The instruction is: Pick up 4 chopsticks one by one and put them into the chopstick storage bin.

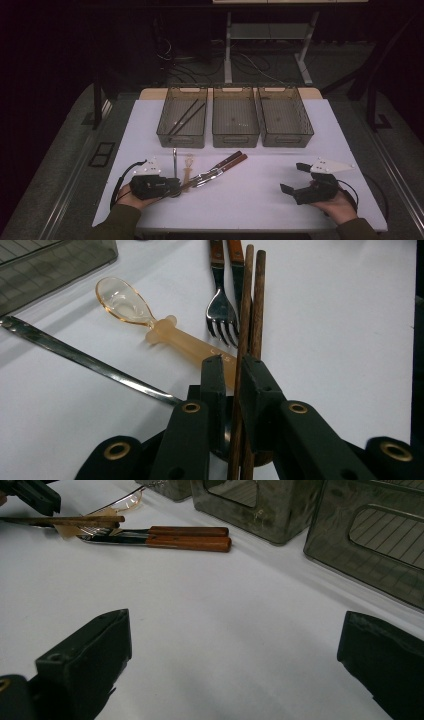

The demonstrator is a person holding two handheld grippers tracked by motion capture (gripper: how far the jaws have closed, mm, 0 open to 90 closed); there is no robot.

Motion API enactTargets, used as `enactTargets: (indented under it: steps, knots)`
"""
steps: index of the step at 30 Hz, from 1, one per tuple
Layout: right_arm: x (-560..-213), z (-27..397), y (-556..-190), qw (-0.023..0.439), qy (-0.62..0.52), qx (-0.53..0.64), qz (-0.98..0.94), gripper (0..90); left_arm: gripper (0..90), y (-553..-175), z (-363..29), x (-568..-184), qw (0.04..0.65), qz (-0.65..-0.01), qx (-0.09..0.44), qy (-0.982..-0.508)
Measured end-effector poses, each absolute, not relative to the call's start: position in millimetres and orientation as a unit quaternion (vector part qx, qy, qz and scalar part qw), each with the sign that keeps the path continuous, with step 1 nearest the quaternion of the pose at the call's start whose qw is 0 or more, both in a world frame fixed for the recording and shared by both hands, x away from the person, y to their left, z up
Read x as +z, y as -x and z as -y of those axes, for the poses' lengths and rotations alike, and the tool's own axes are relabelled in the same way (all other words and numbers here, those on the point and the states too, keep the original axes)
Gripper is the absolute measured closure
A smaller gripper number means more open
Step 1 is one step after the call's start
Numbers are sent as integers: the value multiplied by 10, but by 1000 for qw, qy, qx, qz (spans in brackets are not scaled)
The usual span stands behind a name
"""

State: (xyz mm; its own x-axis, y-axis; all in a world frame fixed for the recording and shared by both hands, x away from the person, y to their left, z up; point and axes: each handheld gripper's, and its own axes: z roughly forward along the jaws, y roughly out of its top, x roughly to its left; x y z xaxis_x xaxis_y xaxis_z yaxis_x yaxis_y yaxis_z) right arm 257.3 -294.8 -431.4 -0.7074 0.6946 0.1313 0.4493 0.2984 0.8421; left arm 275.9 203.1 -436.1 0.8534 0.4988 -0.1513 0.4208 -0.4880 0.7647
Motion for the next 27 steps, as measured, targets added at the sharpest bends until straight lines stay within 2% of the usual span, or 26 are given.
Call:
enactTargets:
  steps: [27]
  knots:
    - [-4312, 2949, -2573, 130, -359, 472, -795, 12, 801, -2780, -2016, -4397, 432, -262, 38, -862]
